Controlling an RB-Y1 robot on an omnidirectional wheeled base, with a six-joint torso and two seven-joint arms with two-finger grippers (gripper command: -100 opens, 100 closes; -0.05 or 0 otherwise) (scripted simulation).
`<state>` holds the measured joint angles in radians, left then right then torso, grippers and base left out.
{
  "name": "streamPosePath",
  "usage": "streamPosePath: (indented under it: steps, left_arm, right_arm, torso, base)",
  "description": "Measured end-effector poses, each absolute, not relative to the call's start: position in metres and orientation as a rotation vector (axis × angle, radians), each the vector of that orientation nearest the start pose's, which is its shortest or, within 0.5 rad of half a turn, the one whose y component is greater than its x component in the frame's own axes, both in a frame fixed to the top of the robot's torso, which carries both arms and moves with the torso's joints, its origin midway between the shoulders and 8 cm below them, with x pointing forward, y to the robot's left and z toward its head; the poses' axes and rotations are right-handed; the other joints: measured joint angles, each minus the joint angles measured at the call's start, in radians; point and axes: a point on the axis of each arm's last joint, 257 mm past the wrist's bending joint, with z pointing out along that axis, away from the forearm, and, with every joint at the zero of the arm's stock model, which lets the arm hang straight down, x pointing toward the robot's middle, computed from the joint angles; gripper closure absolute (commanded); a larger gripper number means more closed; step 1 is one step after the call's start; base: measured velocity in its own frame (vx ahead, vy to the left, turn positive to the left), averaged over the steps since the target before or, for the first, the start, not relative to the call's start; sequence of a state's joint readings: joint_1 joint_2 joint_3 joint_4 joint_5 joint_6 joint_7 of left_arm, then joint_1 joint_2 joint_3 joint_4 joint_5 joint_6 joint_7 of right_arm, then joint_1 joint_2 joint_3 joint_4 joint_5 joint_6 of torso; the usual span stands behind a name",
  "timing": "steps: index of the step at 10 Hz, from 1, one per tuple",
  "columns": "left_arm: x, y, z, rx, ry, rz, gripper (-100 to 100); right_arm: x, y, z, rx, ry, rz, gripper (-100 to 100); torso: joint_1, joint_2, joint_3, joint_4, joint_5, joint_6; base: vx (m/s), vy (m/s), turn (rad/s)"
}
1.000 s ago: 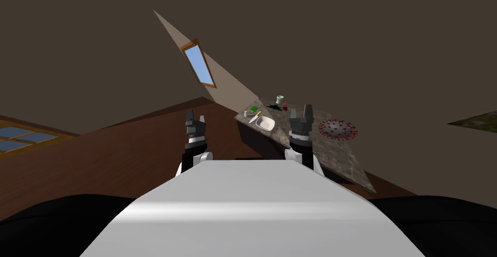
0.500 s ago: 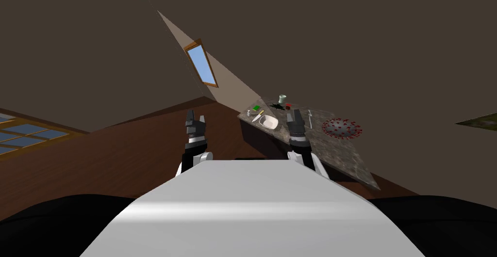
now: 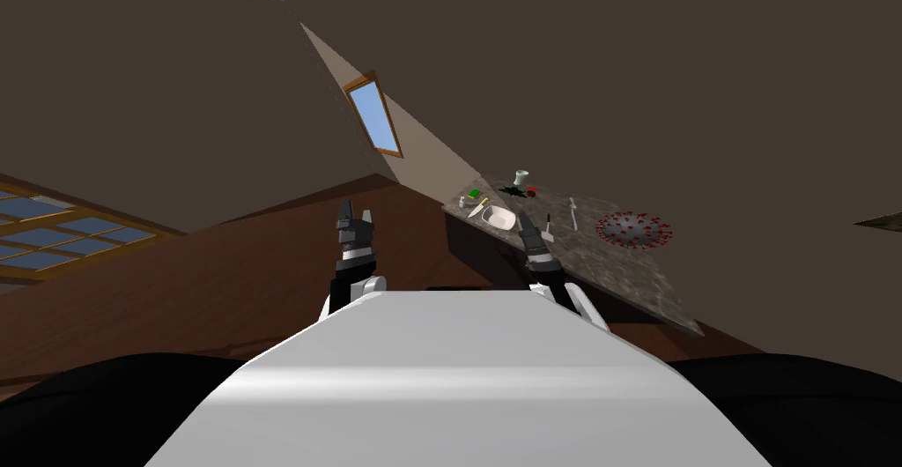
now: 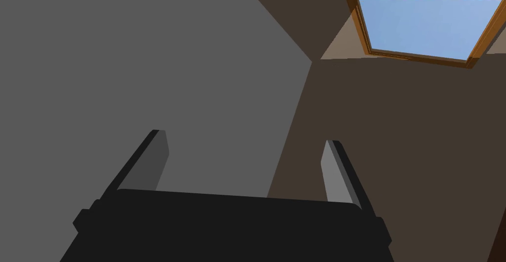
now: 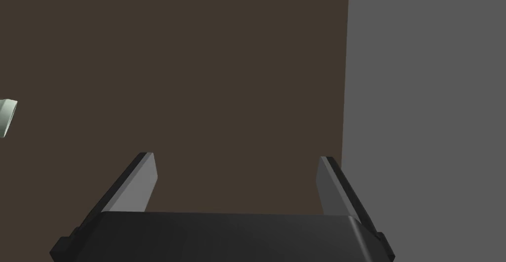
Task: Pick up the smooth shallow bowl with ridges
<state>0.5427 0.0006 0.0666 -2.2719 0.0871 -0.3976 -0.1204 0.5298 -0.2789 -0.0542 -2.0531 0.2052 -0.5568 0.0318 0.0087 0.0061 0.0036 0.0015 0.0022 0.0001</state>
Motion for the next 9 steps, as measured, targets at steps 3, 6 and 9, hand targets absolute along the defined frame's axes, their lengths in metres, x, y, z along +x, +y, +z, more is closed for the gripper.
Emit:
streamPosePath:
  steps: [3, 6, 9]
  left_arm:
    - [0.350, 0.321, -0.012, -0.773, 0.692, -1.130, 0]
    - [0.350, 0.321, -0.012, -0.773, 0.692, -1.130, 0]
    - [0.350, 0.321, -0.012, -0.773, 0.692, -1.130, 0]
  right_arm:
    - [0.367, -0.285, -0.120, 0.388, 1.195, 0.943, -100]
    - [0.364, -0.296, -0.160, 0.329, 1.320, 0.832, -100]
    - [0.359, -0.311, -0.201, 0.261, 1.443, 0.716, -100]
  torso:
    - [-0.003, -0.002, -0.001, -0.001, -0.001, 0.000]
    - [-0.001, -0.002, -0.001, 0.000, 0.000, 0.000]
    - [-0.001, -0.002, -0.001, 0.000, 0.000, 0.000]
  base:
    - [-0.062, 0.109, 0.052]
    - [-0.060, 0.136, 0.049]
    - [-0.066, 0.138, 0.047]
